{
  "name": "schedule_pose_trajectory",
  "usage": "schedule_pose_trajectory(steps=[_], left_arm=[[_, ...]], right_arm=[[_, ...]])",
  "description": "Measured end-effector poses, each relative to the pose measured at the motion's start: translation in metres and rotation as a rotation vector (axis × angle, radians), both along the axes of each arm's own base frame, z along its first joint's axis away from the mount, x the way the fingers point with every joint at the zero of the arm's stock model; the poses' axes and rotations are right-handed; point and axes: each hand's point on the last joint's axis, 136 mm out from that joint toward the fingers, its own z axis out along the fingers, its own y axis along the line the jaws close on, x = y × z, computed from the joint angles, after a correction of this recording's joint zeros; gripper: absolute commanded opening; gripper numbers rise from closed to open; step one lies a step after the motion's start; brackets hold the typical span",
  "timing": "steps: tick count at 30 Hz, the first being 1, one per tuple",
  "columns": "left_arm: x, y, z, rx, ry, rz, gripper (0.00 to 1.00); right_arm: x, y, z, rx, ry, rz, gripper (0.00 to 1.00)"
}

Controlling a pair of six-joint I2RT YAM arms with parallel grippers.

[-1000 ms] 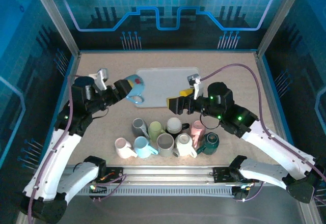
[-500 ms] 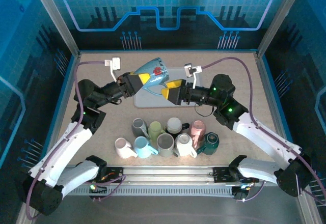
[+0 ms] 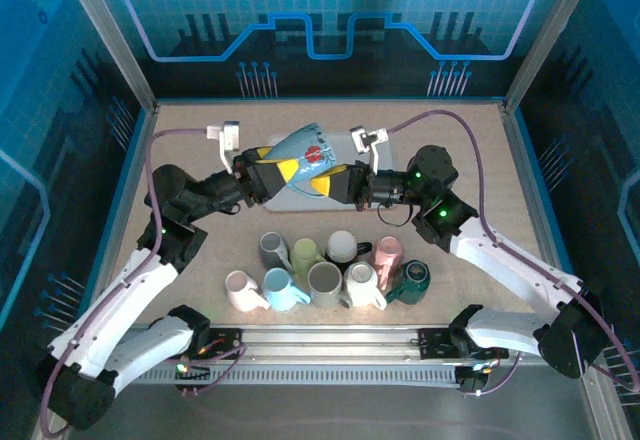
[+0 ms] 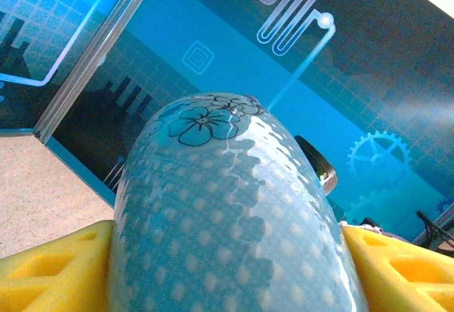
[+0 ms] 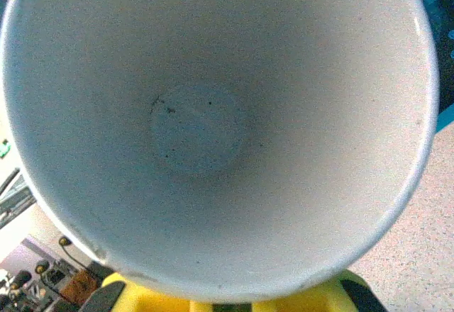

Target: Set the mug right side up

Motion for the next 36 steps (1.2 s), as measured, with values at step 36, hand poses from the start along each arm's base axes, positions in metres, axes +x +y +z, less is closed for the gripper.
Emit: schedule_pose_trajectory(steps=[36], left_arm=[[-0.048, 0.115, -0.162, 0.641, 0.341, 0.509, 0.97]], right_arm=[[0.218, 0.014, -0.221, -1.234, -0.144, -0.468, 0.00]])
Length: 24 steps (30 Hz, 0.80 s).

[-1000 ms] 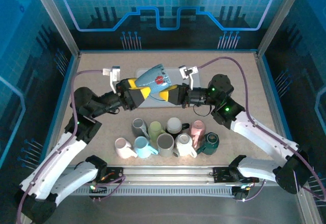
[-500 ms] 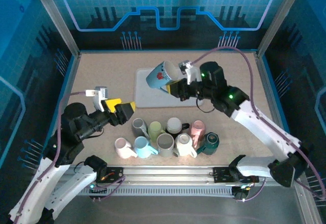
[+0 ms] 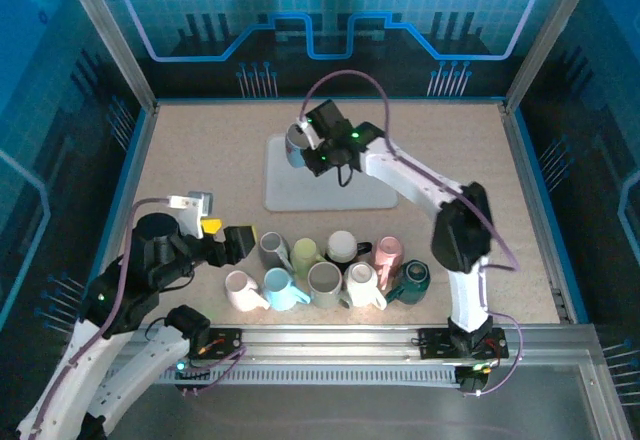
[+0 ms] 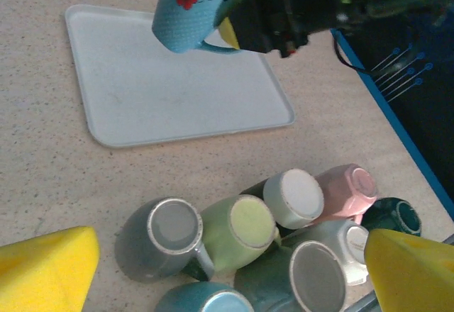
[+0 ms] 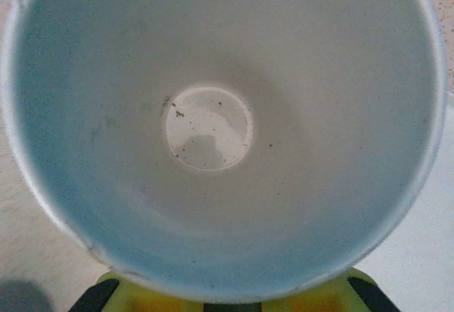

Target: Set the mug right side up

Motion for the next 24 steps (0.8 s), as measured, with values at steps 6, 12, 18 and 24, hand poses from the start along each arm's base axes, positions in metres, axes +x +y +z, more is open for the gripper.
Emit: schedule_pose_trajectory(steps=[6, 12, 18, 24], left_arm=[[-0.003, 0.002, -0.007, 0.017, 0.000, 0.000, 0.97], [-0.004, 0.001, -0.008, 0.020, 0.000, -0.007, 0.97], [-0.005, 0.000, -0.011, 0.023, 0.005, -0.014, 0.97], [-0.005, -0.001, -0.012, 0.024, 0.008, -0.015, 0.97]], right_arm=[[0.036, 0.020, -0.050, -0.079, 0.039, -0.021, 0.00], [0.060, 0.031, -0.082, -0.097, 0.066, -0.041, 0.00], [0.074, 0.033, -0.090, -0.079, 0.060, -0.070, 0.00], [0.081, 0.034, -0.091, -0.063, 0.053, -0.085, 0.08]])
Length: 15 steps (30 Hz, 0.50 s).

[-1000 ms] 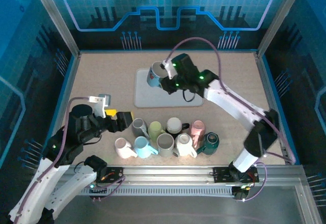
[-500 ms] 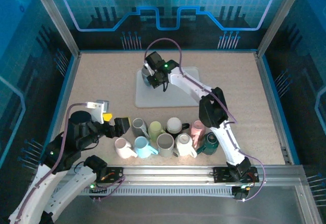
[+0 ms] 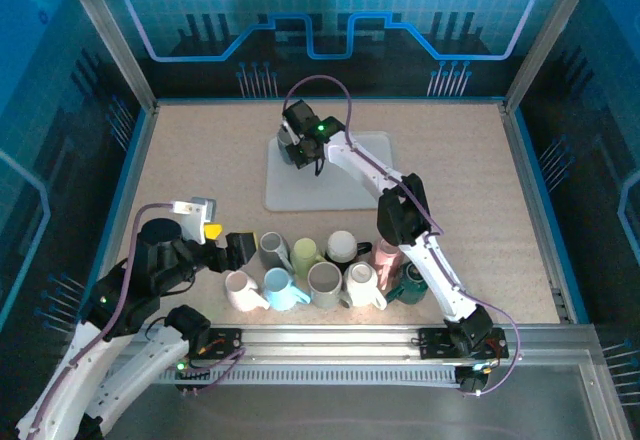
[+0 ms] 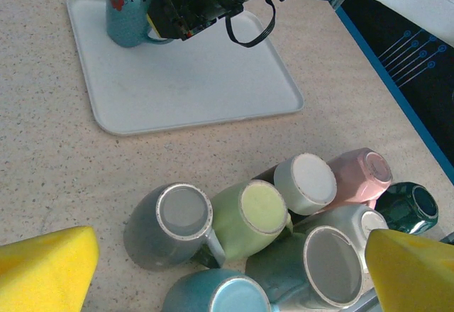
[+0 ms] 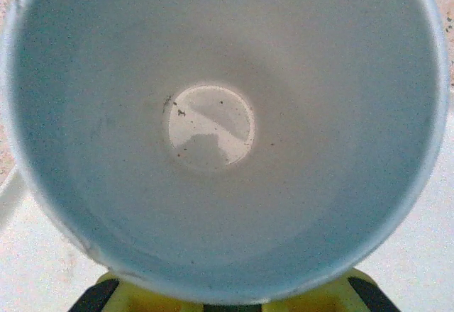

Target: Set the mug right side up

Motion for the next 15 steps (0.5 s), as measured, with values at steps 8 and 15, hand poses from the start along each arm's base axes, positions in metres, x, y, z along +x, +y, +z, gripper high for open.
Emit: schedule_pose_trajectory(steps=[8, 15], left_arm=[[0.000, 0.000, 0.000, 0.000, 0.000, -0.001, 0.97], [0.000, -0.001, 0.000, 0.000, 0.000, -0.004, 0.97]], right_arm=[[0.008, 0.007, 0.000, 0.015, -0.024, 0.008, 0.23], [0.011, 0.014, 0.000, 0.030, -0.044, 0.028, 0.34]])
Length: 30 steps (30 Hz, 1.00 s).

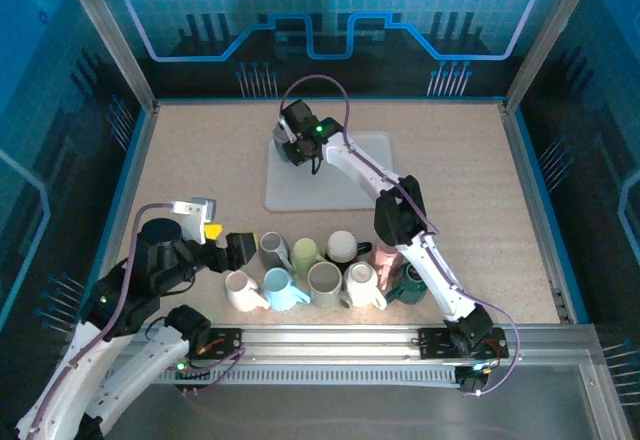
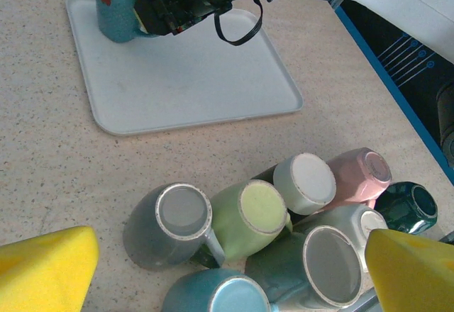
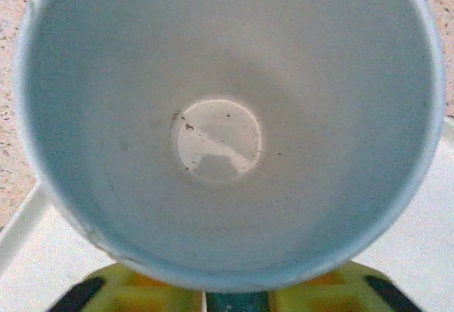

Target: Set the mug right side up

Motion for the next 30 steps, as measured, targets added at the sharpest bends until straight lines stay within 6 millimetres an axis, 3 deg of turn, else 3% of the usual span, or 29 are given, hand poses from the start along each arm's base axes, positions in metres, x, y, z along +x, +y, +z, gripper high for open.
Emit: schedule_pose_trajectory(steps=[23, 30], left_arm=[[0.001, -0.002, -0.003, 0.005, 0.009, -0.003, 0.98], [0.004, -0.003, -0.009, 0.017, 0.032, -0.003, 0.98]], right_arm=[[-0.004, 0.038, 0.000, 0.098, -0.017, 0.101, 0.40], [0.003, 0.040, -0.011, 0.114, -0.024, 0.084, 0.39]])
